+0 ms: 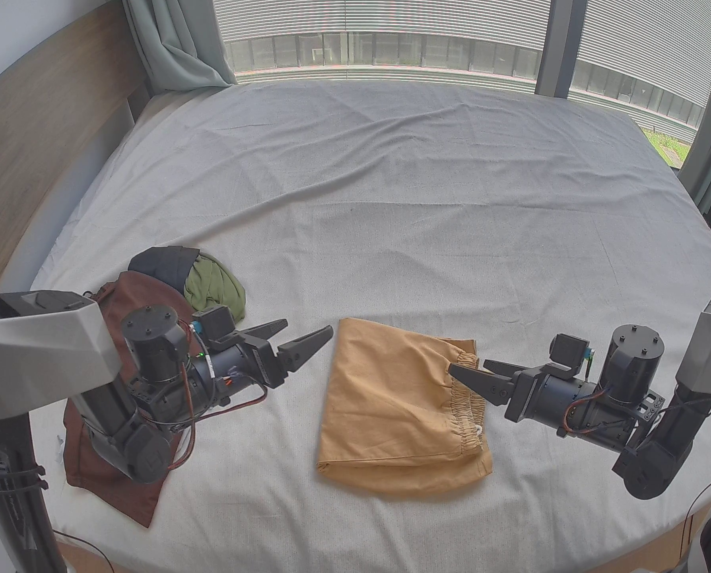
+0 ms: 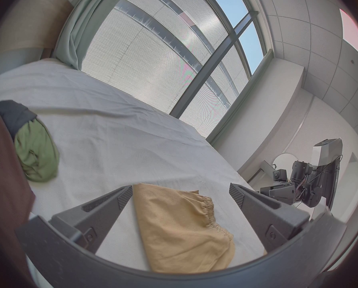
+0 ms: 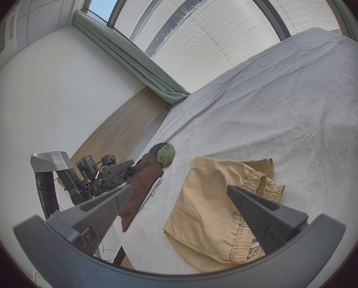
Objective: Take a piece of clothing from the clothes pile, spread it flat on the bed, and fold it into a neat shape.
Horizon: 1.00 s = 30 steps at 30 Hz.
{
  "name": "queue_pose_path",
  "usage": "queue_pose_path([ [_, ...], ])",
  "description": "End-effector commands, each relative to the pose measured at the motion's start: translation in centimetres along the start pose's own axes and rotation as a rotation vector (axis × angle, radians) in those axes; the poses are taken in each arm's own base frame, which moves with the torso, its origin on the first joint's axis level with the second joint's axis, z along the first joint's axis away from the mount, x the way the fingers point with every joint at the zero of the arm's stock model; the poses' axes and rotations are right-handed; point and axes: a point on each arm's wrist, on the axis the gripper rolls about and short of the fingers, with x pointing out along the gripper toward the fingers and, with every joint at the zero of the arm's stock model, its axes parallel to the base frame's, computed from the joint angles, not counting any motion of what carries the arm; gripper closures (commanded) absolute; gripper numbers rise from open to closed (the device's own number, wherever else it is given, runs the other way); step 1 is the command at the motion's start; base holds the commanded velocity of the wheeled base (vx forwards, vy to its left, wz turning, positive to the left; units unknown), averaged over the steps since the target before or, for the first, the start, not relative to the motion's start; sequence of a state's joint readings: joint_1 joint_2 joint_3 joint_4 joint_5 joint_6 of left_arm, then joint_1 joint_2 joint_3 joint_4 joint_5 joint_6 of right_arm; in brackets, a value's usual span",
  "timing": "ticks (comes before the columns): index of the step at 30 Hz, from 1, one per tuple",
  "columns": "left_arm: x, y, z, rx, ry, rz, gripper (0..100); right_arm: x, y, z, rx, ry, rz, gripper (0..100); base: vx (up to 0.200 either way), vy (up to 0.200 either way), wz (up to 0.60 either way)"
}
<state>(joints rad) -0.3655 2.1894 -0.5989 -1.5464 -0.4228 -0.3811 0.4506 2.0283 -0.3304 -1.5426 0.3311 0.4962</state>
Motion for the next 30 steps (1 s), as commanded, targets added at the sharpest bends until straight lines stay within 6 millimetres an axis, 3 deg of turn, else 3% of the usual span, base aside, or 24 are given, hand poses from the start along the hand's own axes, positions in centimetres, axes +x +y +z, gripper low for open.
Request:
queue_pose_path([
  [1, -1.7, 0.2, 1.5, 0.034, -0.028, 0.025, 0, 0.0, 0.0, -0.1, 0.000, 0.003, -0.001, 0, 0.000, 0.000, 0.00],
  [6, -4.0, 1.4, 0.8, 0.100, 0.028, 0.056, 0, 0.0, 0.0, -0.1, 0.000, 0.003, -0.001, 0, 0.000, 0.000, 0.00],
  [14, -7.8, 2.4, 2.6, 0.116, 0.023, 0.031, 0, 0.0, 0.0, -0.2, 0.001, 0.007, -0.001, 0, 0.000, 0.000, 0.00],
  [26, -9.2, 3.0, 1.8, 0.256, 0.068, 0.028, 0, -0.2, -0.5, -1.0, 0.018, 0.042, -0.025, 0, 0.000, 0.000, 0.00],
  [30, -9.9, 3.3, 1.7, 0.363, 0.082, -0.010, 0, -0.6, -1.3, -2.4, 0.042, 0.099, -0.065, 0, 0.000, 0.000, 0.00],
])
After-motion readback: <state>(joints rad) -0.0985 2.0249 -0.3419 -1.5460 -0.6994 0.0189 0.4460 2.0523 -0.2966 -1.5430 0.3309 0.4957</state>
